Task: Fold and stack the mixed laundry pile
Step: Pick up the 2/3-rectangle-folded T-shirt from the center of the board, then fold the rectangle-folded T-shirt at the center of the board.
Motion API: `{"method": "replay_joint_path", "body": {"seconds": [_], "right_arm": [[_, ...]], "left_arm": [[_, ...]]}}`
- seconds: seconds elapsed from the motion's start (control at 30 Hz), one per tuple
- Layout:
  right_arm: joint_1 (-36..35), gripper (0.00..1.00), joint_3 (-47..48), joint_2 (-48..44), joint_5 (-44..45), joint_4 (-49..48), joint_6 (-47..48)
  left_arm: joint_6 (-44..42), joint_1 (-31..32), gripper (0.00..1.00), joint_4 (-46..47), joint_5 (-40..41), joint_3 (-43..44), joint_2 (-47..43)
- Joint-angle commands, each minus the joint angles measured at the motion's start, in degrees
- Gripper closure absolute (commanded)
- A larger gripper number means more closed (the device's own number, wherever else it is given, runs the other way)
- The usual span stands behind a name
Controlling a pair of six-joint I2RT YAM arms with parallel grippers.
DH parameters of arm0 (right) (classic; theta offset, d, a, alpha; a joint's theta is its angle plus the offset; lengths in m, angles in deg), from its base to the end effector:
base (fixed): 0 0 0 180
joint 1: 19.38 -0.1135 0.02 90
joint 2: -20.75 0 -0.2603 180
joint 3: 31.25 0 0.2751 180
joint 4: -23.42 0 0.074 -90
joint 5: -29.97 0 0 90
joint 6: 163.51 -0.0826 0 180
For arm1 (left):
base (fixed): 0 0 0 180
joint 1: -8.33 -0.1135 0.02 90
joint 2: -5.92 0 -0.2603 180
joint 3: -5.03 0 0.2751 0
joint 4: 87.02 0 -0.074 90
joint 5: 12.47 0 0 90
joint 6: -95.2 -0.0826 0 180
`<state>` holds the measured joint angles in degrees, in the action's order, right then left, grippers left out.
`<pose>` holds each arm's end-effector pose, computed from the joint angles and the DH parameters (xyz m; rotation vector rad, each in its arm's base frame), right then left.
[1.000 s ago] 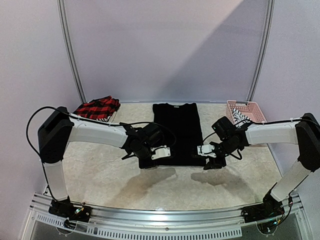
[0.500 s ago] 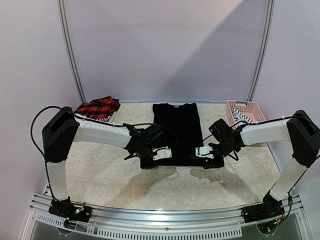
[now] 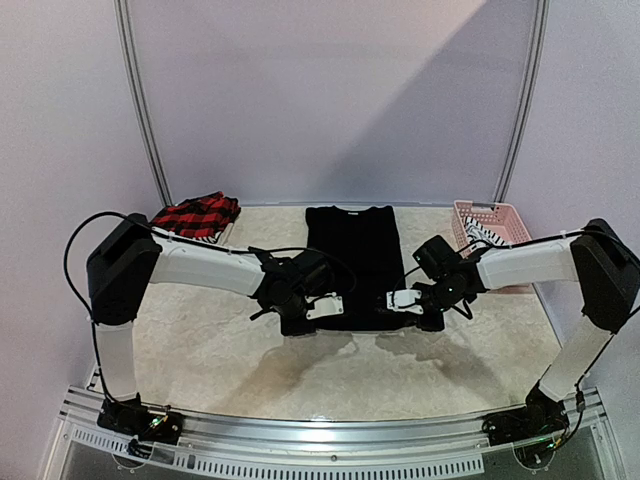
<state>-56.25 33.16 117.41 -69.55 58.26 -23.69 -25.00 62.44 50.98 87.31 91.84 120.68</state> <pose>0.2665 0.2170 0.0820 -1.9016 1.9478 0.1630 0.2607 -0.3363 0.0749 1.8226 2.0755 0.1300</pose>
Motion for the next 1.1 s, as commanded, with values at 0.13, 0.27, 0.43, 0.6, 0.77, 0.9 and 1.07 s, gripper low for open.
{"method": "replay_joint_path", "body": {"seconds": [0.13,0.27,0.43,0.6,0.77,0.9,1.07], "right_arm": [[-0.34,1.00,0.39,-14.86,-1.81,9.03,-1.78],[-0.35,1.00,-0.08,-20.41,-3.19,13.54,-2.89],[-0.46,1.00,-0.30,-27.14,-7.29,20.58,-4.73],[-0.46,1.00,-1.57,-33.43,-9.42,23.16,-5.90],[-0.22,1.00,2.23,-31.96,-6.43,21.64,-7.67],[3.25,1.00,8.39,-27.09,-6.89,20.69,-7.05],[9.54,1.00,13.84,-18.70,-8.55,16.93,-6.14]], "left_arm": [[5.06,1.97,1.00,-6.45,-1.97,-0.12,-8.30],[7.60,3.63,1.00,-10.72,-1.92,1.02,-12.00],[10.61,7.77,1.00,-16.10,-1.58,2.75,-16.06],[11.79,9.61,1.00,-15.16,-0.89,2.99,-19.24],[10.10,7.99,1.00,-12.76,6.15,6.47,-16.81],[9.36,4.69,1.00,-11.67,7.38,12.69,-12.67],[8.65,-0.25,1.00,-10.32,7.46,21.71,-6.06]]}}
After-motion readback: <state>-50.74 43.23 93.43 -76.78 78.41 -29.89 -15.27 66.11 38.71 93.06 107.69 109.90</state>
